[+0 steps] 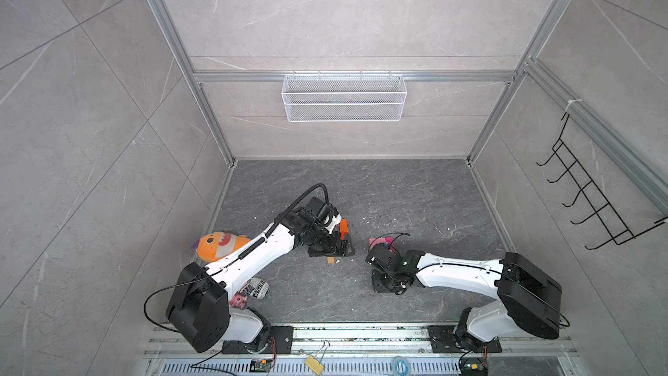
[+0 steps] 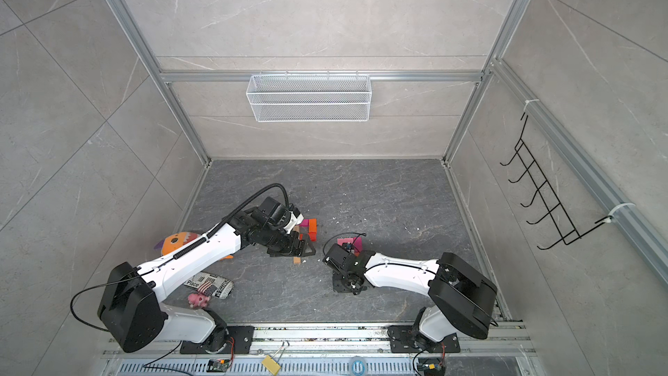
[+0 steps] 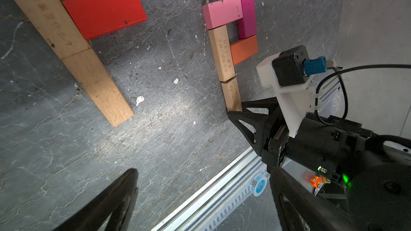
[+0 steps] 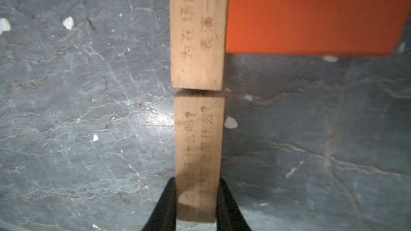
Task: Assemble the letter p with building blocks
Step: Assemble the building block at the center of the board.
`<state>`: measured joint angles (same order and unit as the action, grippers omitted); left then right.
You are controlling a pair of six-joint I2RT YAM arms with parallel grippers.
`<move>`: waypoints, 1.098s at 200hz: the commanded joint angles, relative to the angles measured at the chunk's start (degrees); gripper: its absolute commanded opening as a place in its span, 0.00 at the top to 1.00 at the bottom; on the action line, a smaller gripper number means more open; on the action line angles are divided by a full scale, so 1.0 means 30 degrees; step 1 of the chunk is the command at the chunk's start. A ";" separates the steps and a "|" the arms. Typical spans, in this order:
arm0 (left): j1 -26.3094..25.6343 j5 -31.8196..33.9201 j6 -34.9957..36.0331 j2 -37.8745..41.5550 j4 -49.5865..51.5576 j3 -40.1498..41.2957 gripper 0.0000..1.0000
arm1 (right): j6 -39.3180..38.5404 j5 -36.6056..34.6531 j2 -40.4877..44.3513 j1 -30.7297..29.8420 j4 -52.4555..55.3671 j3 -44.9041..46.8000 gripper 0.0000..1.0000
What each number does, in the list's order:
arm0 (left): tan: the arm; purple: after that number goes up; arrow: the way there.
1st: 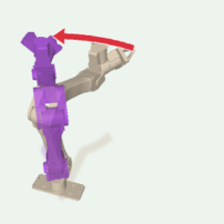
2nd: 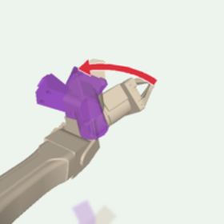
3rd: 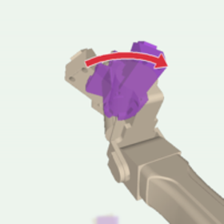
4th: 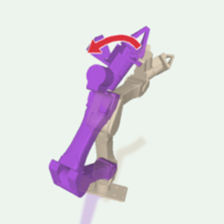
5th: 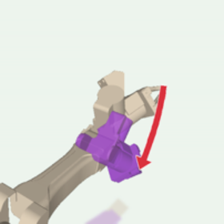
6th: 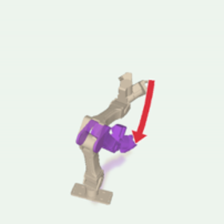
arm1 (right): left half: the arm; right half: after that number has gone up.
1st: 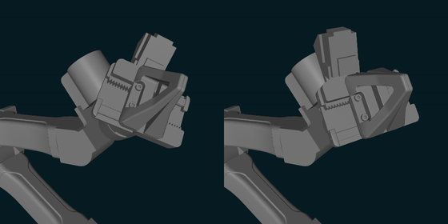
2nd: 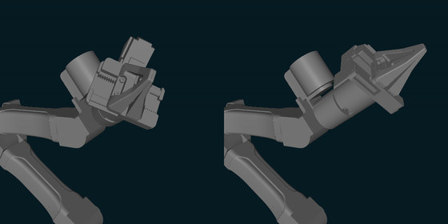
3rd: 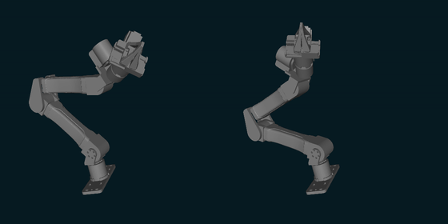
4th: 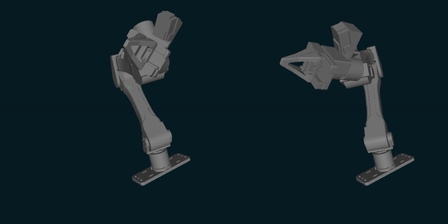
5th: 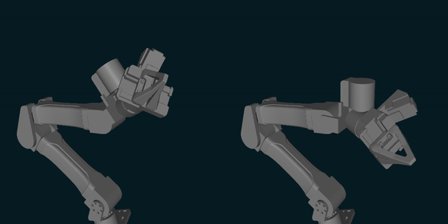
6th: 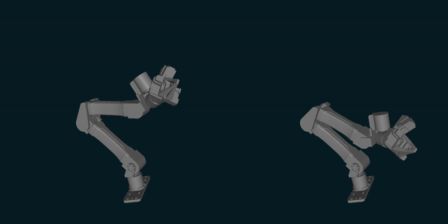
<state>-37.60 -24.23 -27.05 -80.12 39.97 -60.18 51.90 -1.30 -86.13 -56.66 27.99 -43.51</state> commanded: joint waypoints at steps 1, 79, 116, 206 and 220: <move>0.0030 -0.0429 0.0080 -0.0101 0.0339 -0.0388 0.04 | 0.0186 -0.0196 -0.0471 -0.0104 0.0345 -0.0101 0.79; 0.0037 -0.0492 0.0110 -0.0189 0.0331 -0.0403 0.04 | 0.0161 -0.0211 -0.0762 -0.0114 0.0280 -0.0132 0.77; 0.0043 -0.0537 0.0096 -0.0189 0.0330 -0.0388 0.04 | 0.0264 -0.0299 -0.0771 -0.0098 0.0251 -0.0015 0.76; 0.0026 -0.0653 0.0037 -0.0275 0.0243 -0.0353 0.04 | 0.0338 -0.0356 -0.0749 -0.0111 0.0194 0.0119 0.61; 0.0027 -0.0707 0.0037 -0.0288 0.0186 -0.0306 0.04 | 0.0356 -0.0360 -0.0742 -0.0119 0.0167 0.0091 0.58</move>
<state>-37.60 -24.62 -27.05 -80.25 40.27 -60.18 52.36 -1.50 -86.96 -56.69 27.24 -43.94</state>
